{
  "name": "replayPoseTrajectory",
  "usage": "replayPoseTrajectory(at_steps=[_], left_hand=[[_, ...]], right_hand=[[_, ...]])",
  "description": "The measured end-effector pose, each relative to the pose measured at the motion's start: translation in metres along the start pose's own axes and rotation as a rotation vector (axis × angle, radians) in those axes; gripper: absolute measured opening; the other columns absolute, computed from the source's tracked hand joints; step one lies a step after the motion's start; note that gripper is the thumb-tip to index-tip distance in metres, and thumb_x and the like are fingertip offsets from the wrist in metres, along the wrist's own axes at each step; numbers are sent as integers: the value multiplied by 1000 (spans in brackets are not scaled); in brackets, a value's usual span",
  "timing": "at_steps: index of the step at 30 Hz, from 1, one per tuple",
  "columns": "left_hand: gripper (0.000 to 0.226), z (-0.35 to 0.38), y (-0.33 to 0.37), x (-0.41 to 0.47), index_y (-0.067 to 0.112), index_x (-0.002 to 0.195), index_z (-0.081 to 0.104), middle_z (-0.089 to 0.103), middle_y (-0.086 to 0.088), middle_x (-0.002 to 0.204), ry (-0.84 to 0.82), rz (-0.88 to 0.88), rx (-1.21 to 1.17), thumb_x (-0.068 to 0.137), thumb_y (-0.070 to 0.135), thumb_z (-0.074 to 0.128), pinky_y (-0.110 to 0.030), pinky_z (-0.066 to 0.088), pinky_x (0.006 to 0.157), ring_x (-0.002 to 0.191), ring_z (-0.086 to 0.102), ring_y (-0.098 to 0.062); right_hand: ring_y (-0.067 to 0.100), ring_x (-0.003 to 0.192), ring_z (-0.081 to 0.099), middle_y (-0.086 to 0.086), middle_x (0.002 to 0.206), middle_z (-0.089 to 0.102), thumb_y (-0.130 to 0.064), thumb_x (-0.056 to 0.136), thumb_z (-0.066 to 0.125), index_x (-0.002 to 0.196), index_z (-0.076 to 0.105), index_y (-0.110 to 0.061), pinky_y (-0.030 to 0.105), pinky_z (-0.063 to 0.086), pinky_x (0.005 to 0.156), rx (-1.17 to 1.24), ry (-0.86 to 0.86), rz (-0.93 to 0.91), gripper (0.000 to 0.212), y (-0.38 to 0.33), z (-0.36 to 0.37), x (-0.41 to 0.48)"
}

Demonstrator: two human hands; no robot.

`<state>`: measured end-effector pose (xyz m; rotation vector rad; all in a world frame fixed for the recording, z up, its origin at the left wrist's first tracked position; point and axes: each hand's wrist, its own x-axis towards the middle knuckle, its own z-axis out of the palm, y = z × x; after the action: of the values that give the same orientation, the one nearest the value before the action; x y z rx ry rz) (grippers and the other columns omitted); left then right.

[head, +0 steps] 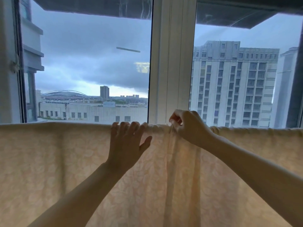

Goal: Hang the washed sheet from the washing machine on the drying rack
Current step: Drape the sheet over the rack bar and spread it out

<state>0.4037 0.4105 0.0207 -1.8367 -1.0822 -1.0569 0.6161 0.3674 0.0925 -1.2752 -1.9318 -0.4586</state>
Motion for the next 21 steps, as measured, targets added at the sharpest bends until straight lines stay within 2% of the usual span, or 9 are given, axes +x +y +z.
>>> replayPoseTrajectory(at_steps=[5,8,14,18,21], left_hand=[[49,-1,-1,1,18,113,61,64,-4,99,-3,1,3,95,54,33,-49,42,89,91,57,-27],[49,-2,1,1,19,113,61,64,-3,98,-5,-2,7,95,54,33,-49,41,89,90,57,-27],[47,-4,2,0,18,113,61,63,-4,98,-7,-8,11,94,53,35,-50,42,89,90,57,-28],[44,-2,0,-1,19,113,59,62,-4,100,-25,-10,18,94,51,36,-52,41,91,92,56,-28],[45,-3,3,1,19,113,58,62,-4,101,-63,-20,30,94,52,35,-54,40,93,94,57,-29]], right_hand=[[1,77,63,-8,85,68,-20,89,62,92,67,-19,26,57,75,5,-49,44,6,12,-14,-14],[1,77,62,-8,84,67,-20,90,64,92,68,-18,25,56,77,-12,-46,20,5,13,-15,-14],[8,77,61,-4,89,63,-21,96,55,94,60,-15,25,55,73,-77,-40,-3,8,11,-9,-15],[13,76,59,1,87,59,-16,98,49,94,55,-10,17,47,67,-92,44,92,10,24,-16,-8],[16,80,60,3,87,60,-12,98,48,94,56,-8,23,48,74,-83,57,200,10,44,-26,-7]])
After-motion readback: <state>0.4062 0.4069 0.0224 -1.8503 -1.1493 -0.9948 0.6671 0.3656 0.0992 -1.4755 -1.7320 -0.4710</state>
